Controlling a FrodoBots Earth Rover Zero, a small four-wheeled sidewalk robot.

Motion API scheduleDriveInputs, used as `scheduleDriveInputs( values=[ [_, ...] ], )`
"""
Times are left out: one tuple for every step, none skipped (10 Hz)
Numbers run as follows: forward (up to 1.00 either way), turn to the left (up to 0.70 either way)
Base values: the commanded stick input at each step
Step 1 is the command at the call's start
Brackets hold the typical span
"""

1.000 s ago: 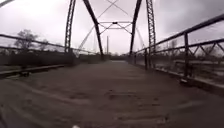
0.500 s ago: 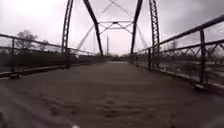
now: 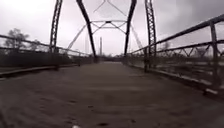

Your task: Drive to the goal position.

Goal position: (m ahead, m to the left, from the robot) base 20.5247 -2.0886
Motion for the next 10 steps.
scheduleDriveInputs(
  values=[
    [1.00,0.00],
    [1.00,0.00],
    [1.00,0.00],
    [1.00,0.00],
    [1.00,0.00],
    [1.00,0.00],
    [1.00,0.00],
    [1.00,0.00],
    [1.00,0.00],
    [1.00,0.00]
  ],
)
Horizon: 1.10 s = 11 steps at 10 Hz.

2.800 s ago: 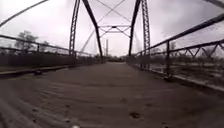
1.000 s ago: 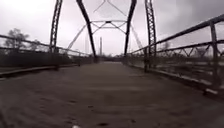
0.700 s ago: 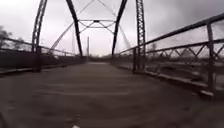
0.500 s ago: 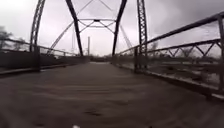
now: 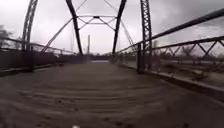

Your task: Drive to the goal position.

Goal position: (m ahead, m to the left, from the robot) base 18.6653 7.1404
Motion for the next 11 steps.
scheduleDriveInputs(
  values=[
    [1.00,0.00],
    [1.00,0.00],
    [1.00,0.00],
    [1.00,0.00],
    [1.00,0.00],
    [1.00,0.00],
    [1.00,0.00],
    [1.00,0.00],
    [1.00,0.00],
    [1.00,0.00],
    [1.00,0.00]
  ],
)
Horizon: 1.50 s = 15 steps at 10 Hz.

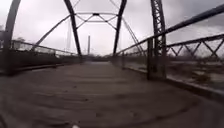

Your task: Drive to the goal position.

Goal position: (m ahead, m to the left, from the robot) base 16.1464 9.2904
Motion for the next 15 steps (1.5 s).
scheduleDriveInputs(
  values=[
    [1.00,0.00],
    [1.00,0.00],
    [1.00,0.00],
    [1.00,0.00],
    [1.00,0.00],
    [1.00,0.00],
    [1.00,0.00],
    [1.00,0.00],
    [1.00,0.00],
    [1.00,0.00],
    [1.00,0.00],
    [1.00,0.00],
    [1.00,0.00],
    [1.00,0.00],
    [1.00,0.00]
  ],
)
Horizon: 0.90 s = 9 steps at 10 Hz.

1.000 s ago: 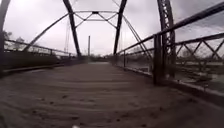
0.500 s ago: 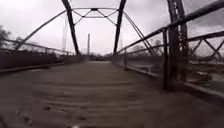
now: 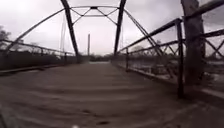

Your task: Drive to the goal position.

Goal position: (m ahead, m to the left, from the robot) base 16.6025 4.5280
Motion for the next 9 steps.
scheduleDriveInputs(
  values=[
    [1.00,0.00],
    [1.00,0.00],
    [1.00,0.00],
    [1.00,0.00],
    [1.00,0.00],
    [1.00,0.00],
    [1.00,0.00],
    [1.00,0.00],
    [1.00,0.00]
  ],
)
